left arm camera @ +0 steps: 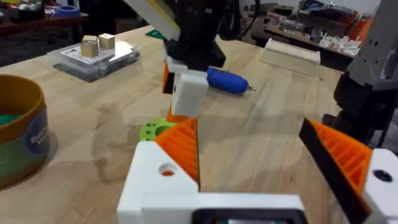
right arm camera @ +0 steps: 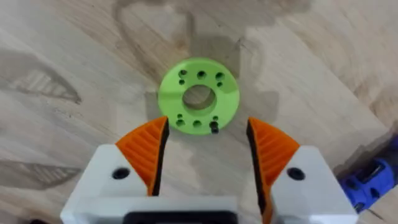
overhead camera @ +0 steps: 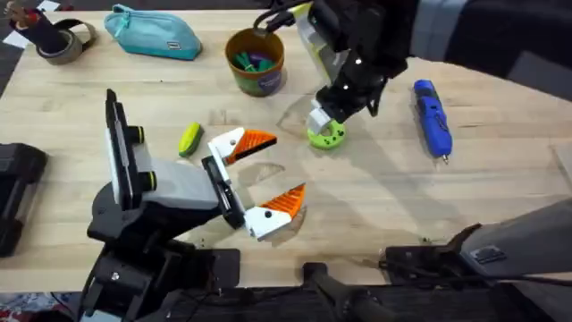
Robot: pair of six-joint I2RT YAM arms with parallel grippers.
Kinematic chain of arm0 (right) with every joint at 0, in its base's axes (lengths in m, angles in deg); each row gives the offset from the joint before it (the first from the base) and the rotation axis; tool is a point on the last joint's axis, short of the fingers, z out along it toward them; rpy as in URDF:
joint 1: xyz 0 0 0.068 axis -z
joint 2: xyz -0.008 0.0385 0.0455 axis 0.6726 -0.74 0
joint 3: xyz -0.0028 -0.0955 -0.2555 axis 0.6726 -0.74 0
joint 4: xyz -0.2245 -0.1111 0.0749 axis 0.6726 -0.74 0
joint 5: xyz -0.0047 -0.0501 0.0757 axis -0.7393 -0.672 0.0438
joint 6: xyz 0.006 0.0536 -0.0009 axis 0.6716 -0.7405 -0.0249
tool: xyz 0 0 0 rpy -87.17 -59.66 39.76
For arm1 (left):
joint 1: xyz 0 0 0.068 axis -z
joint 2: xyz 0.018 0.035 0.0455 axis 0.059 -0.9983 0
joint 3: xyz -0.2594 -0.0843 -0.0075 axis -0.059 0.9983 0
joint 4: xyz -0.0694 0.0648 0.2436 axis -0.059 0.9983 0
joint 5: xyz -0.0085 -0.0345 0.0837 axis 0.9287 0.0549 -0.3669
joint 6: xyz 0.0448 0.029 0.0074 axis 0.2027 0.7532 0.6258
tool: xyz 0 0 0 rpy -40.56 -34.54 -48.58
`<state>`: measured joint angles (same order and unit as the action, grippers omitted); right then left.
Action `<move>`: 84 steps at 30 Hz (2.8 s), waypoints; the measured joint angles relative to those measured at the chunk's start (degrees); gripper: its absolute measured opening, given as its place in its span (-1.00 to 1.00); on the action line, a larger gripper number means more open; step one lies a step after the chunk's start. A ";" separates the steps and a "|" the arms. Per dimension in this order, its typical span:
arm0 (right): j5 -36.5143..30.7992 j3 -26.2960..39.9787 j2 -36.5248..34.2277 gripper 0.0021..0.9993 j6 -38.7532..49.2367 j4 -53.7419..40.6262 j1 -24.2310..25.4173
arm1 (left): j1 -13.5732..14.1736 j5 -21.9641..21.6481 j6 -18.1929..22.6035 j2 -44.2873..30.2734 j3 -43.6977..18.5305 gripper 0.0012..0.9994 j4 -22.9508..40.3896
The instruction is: Pick up the gripper from the table and insert it into the empty holder that is missing its gripper. Then pick up a screw, insert it into the mounting hole, and use the screwdriver to tighten it. Finally, clean up the table by picking up the vegetable and placing it into the bucket.
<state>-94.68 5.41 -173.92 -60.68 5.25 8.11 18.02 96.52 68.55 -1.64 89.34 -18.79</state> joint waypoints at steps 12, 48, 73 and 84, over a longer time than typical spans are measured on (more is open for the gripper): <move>0.39 -19.88 17.93 0.47 -7.35 7.86 0.72 | 0.00 -0.17 0.02 0.00 0.00 0.99 -0.01; 0.35 -21.50 8.34 -0.22 -9.07 19.44 2.32 | 0.00 -0.20 0.00 0.00 0.00 0.99 -0.03; 0.36 -21.50 8.18 -0.52 -9.05 19.55 2.32 | 0.00 -0.20 0.02 0.00 0.00 0.99 -0.01; 0.35 -21.52 8.16 -0.55 -9.13 19.56 2.32 | 0.00 -0.20 0.00 0.00 0.00 0.99 -0.03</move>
<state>-94.33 -16.11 -165.76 -69.81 24.81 10.43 18.02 96.32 68.55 -1.64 89.34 -18.82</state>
